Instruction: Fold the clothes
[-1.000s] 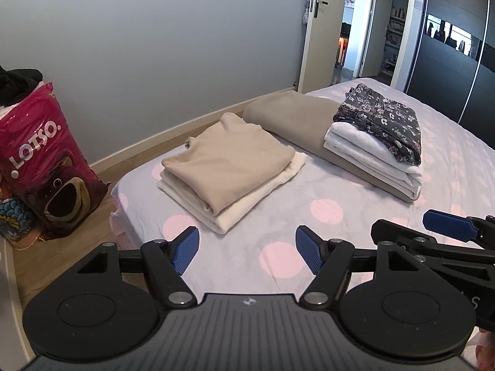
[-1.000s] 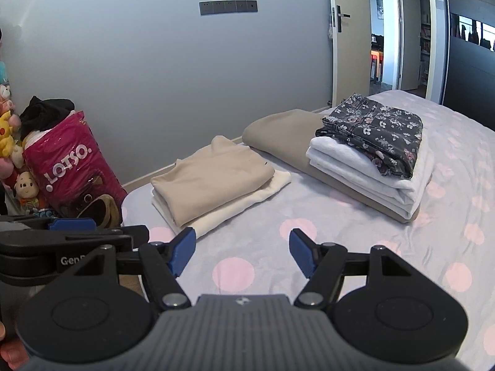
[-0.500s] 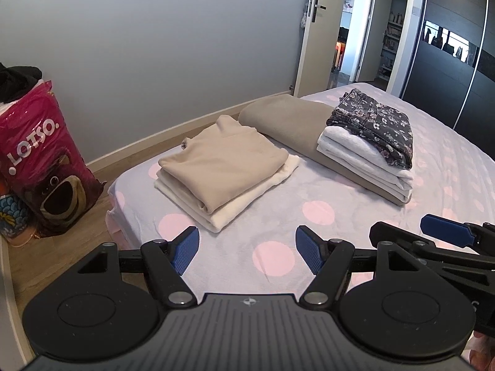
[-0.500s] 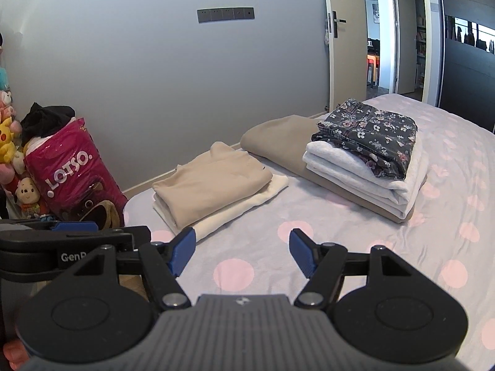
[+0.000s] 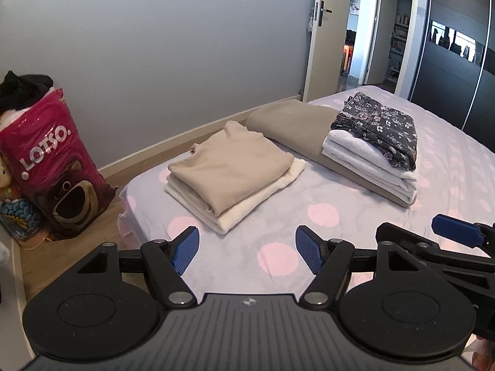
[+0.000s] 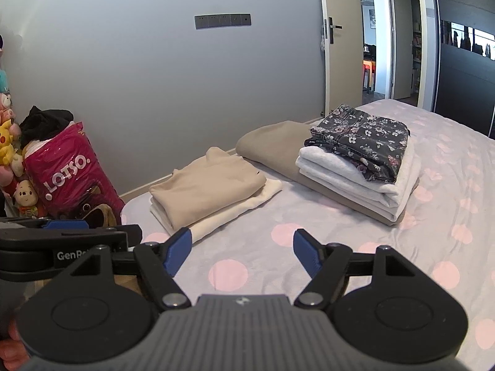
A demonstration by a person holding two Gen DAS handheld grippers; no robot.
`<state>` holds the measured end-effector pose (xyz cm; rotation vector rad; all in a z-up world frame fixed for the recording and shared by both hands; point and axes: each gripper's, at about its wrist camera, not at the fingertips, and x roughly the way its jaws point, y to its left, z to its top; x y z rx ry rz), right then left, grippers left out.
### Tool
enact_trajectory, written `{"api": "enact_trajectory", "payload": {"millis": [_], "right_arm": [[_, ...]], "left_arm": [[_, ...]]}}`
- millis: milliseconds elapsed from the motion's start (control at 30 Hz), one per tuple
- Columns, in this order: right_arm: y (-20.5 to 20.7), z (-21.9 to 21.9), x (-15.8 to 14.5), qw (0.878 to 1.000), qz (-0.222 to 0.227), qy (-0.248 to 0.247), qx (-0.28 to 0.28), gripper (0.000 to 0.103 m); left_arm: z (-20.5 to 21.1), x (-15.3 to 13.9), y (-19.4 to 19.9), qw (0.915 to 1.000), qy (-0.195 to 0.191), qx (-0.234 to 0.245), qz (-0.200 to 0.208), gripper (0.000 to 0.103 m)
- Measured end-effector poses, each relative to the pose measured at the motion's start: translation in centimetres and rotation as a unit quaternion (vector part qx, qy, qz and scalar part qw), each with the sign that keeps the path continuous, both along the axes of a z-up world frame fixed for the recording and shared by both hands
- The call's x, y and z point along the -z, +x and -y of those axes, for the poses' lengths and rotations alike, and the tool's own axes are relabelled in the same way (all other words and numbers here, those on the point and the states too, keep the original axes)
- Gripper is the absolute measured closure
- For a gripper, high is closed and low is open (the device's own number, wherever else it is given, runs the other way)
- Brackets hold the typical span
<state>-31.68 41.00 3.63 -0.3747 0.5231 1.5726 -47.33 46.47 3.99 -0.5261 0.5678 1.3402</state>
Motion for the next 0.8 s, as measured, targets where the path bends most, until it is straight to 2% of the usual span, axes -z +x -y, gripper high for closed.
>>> {"api": "enact_trajectory", "payload": {"millis": [800], "right_arm": [[1.5, 2.8, 0.2, 1.0, -0.006, 0.013, 0.018, 0.025]], "left_arm": [[1.8, -0.4, 1.7, 0.9995, -0.001, 0.016, -0.025, 0.035]]}}
